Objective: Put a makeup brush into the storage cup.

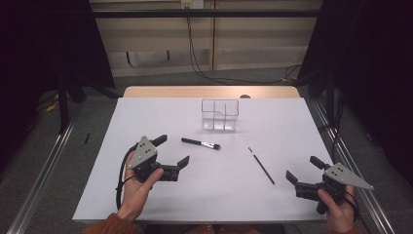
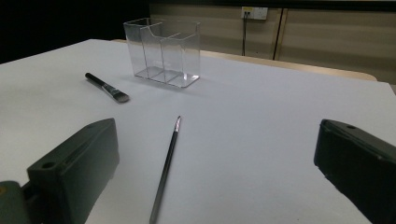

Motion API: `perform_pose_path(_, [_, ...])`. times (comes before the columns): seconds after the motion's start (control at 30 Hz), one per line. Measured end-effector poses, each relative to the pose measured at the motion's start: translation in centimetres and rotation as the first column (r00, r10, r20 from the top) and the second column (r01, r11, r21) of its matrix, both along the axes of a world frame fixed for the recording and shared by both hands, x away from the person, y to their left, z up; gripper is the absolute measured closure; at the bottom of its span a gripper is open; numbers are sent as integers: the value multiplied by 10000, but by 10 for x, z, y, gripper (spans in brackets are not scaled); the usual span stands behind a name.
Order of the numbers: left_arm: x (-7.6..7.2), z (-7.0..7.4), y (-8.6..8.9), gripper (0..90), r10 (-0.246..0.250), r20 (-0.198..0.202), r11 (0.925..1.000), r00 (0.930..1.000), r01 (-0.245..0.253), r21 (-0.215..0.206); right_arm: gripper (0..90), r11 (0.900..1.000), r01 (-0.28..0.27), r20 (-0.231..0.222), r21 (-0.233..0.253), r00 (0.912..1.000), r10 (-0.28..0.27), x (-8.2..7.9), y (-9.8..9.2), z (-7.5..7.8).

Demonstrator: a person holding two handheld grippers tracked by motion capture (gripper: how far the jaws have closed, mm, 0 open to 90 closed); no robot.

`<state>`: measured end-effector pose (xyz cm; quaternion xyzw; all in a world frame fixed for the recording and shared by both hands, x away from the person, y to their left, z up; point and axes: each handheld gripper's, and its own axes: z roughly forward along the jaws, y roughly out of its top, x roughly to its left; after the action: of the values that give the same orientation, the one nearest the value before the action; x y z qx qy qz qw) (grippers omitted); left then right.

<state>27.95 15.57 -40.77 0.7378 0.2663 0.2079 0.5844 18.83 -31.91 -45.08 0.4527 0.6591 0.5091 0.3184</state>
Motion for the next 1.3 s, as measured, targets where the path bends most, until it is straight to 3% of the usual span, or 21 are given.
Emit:
perform_pose_path(0.27, [20, 0, -9, 13, -58, 215, 10000, 9998, 58, 5, 0, 10000, -33, -8, -7, 10000, 33, 2, 1, 0])
perform_pose_path(0.47, [42, -1, -7, 17, 467, -108, 9988, 9989, -465, 176, 0, 10000, -83, -10, 56, 10000, 83, 2, 1, 0])
perform_pose_path(0.63, [52, 1, -9, 14, 593, -2, 9982, 9982, -593, 120, 0, 9999, -115, 13, 30, 9999, 115, 1, 1, 0])
perform_pose_path(0.67, [57, 0, -10, 14, 426, -27, 9986, 9991, -425, 310, 0, 9999, -121, 6, 33, 9999, 121, 1, 1, 0])
perform_pose_path(0.73, [59, -1, -12, 15, 437, -117, 9987, 9990, -434, 252, 0, 9999, -128, -3, 45, 9999, 128, 1, 1, 0])
perform_pose_path(0.93, [73, -4, -22, 20, 401, 180, 9970, 9990, -412, 657, 0, 9998, -197, 28, -28, 9998, 197, 0, 3, 0])
perform_pose_path(1.3, [100, -19, -20, 15, 614, -389, 9947, 9974, -579, 854, 0, 9997, -225, -57, 73, 9997, 226, 4, 2, -1])
